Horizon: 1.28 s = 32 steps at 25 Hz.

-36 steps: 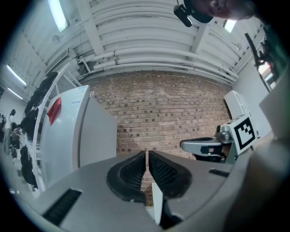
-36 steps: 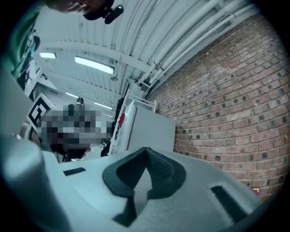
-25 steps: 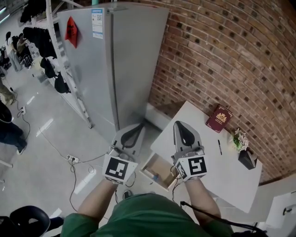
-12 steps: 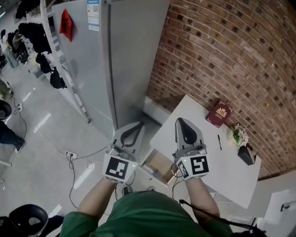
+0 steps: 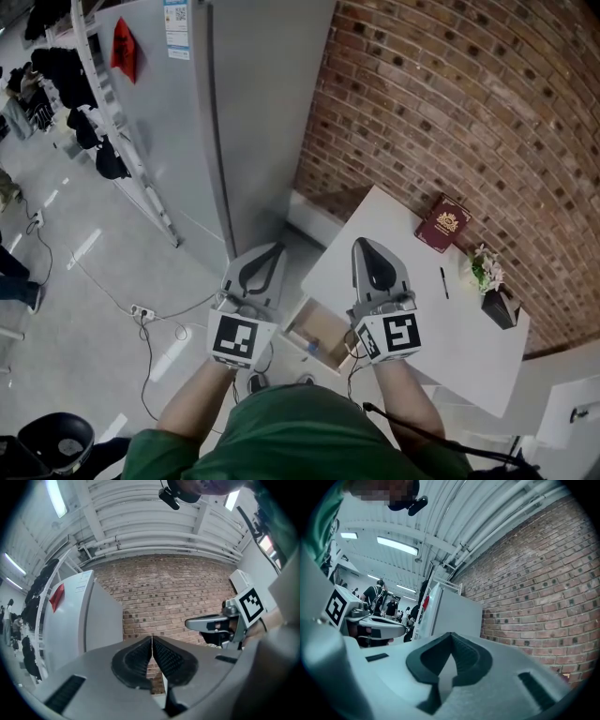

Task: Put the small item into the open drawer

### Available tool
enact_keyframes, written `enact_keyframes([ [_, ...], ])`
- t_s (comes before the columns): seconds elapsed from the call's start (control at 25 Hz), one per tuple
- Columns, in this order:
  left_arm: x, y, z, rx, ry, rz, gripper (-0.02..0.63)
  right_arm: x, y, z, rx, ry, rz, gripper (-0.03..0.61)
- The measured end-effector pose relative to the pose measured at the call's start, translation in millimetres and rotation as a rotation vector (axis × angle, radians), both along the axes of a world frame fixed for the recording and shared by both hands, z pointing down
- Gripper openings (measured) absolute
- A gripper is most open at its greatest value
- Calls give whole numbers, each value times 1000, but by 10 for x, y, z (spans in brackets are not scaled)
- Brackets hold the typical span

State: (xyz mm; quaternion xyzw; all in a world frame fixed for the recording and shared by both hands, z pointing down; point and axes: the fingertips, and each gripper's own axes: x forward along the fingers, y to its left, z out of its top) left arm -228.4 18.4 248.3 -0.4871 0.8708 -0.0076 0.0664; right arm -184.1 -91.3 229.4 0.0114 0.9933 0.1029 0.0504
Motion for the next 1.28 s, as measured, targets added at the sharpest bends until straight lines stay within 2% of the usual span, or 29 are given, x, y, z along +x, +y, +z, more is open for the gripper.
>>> enact_keyframes([
  [0.28, -13, -16, 82, 0, -15, -18, 11, 16, -15, 26, 1, 0, -2, 3],
  [0.44, 18, -39, 53, -13, 16, -15, 11, 44, -13, -29, 3, -27, -12, 3],
  [0.6, 33, -65, 77, -11, -5, -17, 11, 93, -36, -60, 12, -45, -5, 3],
  [0.68, 32, -81, 106, -8, -25, -20, 11, 106, -53, -53, 15, -41, -2, 3],
  [0.8, 84, -107, 104, -27, 7, -13, 11, 132, -75, -25, 18, -31, 2, 3],
  [1.28, 147, -174, 182, -35, -25, -21, 11, 218, -141, 26, 5, -21, 0, 3],
])
